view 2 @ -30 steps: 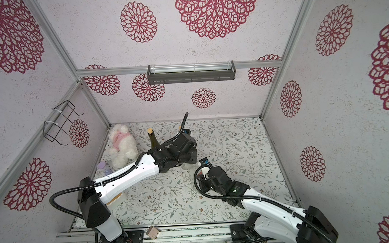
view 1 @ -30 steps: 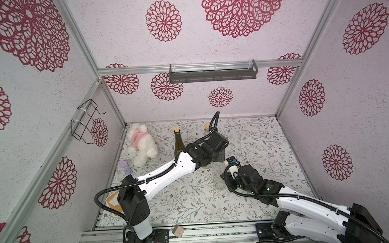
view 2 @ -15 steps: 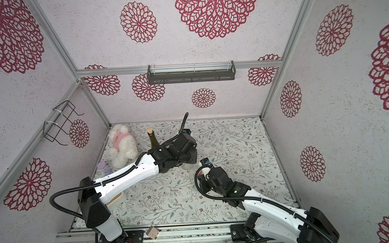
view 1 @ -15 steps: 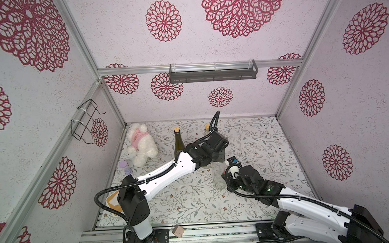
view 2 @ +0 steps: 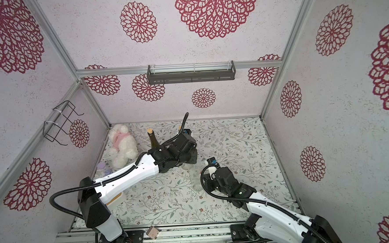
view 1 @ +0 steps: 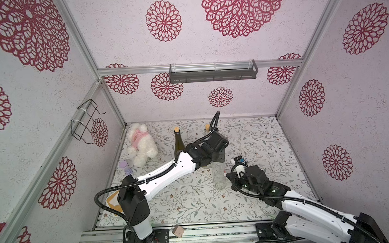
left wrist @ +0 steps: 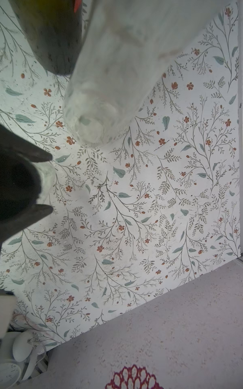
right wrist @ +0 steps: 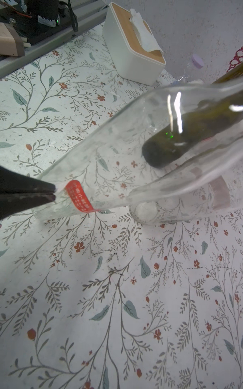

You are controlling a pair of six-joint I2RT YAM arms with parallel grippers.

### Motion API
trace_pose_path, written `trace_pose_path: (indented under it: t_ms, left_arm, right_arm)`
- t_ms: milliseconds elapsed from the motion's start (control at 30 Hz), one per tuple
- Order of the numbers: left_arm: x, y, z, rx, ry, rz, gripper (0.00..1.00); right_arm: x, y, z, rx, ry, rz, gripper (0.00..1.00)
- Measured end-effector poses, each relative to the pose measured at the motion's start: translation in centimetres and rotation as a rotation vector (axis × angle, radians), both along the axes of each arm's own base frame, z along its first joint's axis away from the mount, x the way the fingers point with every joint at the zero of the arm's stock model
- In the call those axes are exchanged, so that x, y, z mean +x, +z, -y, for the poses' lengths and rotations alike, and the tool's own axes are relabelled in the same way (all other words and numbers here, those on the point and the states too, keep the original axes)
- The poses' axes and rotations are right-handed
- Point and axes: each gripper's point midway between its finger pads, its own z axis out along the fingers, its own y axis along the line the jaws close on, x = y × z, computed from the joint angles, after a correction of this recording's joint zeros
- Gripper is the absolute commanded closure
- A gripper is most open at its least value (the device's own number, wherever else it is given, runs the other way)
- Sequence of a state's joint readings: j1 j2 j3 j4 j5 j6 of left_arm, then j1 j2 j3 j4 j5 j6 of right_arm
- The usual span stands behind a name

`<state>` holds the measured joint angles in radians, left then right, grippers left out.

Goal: Remove the label from the bottle
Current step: Tear open the label from the bottle.

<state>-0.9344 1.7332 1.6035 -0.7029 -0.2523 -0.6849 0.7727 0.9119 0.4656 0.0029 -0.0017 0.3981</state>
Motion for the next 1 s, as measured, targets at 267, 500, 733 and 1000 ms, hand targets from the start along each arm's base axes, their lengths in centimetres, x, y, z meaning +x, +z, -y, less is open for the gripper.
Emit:
trace_pose_path:
  t_ms: [267, 500, 733, 1000]
  left_arm:
    - [0.0, 0.0, 0.0, 0.003, -0.008, 0.003, 0.76]
    - [-0.2, 0.1, 0.1, 0.017, -0.037, 0.013, 0.77]
    - [-0.6, 0.2, 0.2, 0.025, -0.074, 0.024, 0.78]
    - [-1.2, 0.3, 0.2, 0.026, -0.123, 0.048, 0.78]
  right_arm:
    - [0.4, 0.1, 0.5, 0.013, -0.009, -0.01, 1.0]
    - [0.6, -0.1, 1.0, 0.014, -0.015, -0.026, 1.0]
    - [0.6, -0.6, 1.5, 0.003, -0.028, -0.045, 1.0]
    - [0.6, -0.8, 2.0, -0.002, -0.038, -0.058, 1.0]
